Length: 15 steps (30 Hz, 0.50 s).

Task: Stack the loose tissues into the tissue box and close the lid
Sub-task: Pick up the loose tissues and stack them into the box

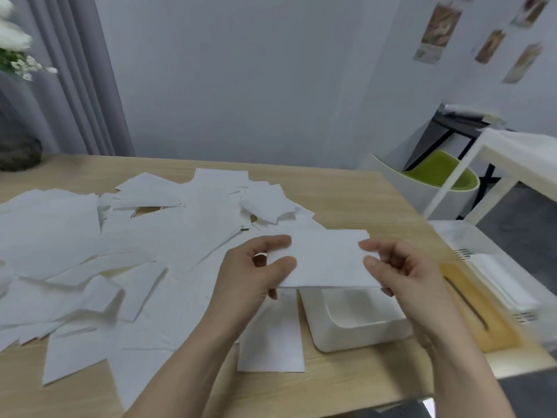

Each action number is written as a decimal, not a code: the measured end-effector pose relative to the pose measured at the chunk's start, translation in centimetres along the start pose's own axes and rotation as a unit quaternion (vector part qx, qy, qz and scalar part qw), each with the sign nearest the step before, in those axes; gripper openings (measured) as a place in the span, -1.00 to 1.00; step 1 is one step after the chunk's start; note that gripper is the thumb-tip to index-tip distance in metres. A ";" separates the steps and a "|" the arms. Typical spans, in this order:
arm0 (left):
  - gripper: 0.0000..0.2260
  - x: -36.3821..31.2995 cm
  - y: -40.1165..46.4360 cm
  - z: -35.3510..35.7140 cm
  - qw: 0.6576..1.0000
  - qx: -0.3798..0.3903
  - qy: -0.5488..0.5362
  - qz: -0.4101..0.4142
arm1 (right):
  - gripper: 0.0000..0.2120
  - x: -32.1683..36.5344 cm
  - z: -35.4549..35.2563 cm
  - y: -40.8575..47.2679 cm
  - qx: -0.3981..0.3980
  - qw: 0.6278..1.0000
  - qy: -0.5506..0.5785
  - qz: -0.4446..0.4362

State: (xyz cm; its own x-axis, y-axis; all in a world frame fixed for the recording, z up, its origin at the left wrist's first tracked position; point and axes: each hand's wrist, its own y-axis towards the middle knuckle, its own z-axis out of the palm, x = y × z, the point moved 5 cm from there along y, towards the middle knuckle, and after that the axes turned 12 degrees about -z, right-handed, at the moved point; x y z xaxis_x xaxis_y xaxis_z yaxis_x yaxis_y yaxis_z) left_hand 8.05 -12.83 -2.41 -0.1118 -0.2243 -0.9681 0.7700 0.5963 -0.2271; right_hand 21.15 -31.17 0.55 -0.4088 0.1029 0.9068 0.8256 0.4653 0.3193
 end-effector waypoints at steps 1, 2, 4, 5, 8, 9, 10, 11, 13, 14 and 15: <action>-0.76 0.0 0.2 0.8 1.000 0.006 0.010 0.004 | -0.80 -0.1 -0.8 0.2 -0.004 1.000 -0.005 -0.002; -0.77 -0.1 0.3 1.5 1.000 0.011 0.024 0.010 | -0.81 -0.3 -1.5 0.4 -0.007 1.000 -0.011 -0.003; -0.82 -0.2 0.6 3.0 0.998 0.010 0.063 0.025 | -0.83 -0.6 -2.9 0.7 -0.015 0.999 -0.034 -0.006; -0.83 -0.2 0.7 3.7 0.996 0.006 0.087 0.029 | -0.83 -0.8 -3.5 0.7 -0.022 0.998 -0.051 -0.008; -0.87 -0.1 1.1 5.3 0.988 -0.005 0.145 0.046 | -0.81 -1.4 -4.8 0.5 -0.030 0.992 -0.121 -0.023; -0.90 0.0 1.2 5.7 0.985 -0.011 0.161 0.057 | -0.81 -1.7 -5.1 0.4 -0.025 0.987 -0.156 -0.027; -0.92 0.2 1.3 5.9 0.981 -0.019 0.180 0.071 | -0.79 -1.9 -5.3 0.2 -0.021 0.981 -0.189 -0.030; -0.90 0.2 1.3 6.2 0.974 -0.028 0.208 0.090 | -0.78 -2.1 -5.6 0.0 -0.020 0.976 -0.215 -0.033; -0.84 0.4 1.2 6.9 0.949 -0.050 0.282 0.129 | -0.77 -2.3 -5.9 -0.4 -0.025 0.966 -0.256 -0.038; -0.84 0.5 1.1 7.2 0.938 -0.059 0.309 0.147 | -0.76 -2.2 -6.0 -0.6 -0.027 0.958 -0.283 -0.042; -0.86 0.5 1.0 7.5 0.928 -0.066 0.329 0.161 | -0.77 -2.1 -6.1 -0.8 -0.031 0.949 -0.309 -0.048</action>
State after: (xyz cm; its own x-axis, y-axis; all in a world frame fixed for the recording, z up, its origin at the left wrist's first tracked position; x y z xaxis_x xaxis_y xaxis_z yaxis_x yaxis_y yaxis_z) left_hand 13.46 -18.09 -2.35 -0.2821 0.4750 -0.8335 0.7514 0.6496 0.1158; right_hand 23.76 -37.11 0.07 -0.6176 0.5683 0.5437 0.7865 0.4480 0.4251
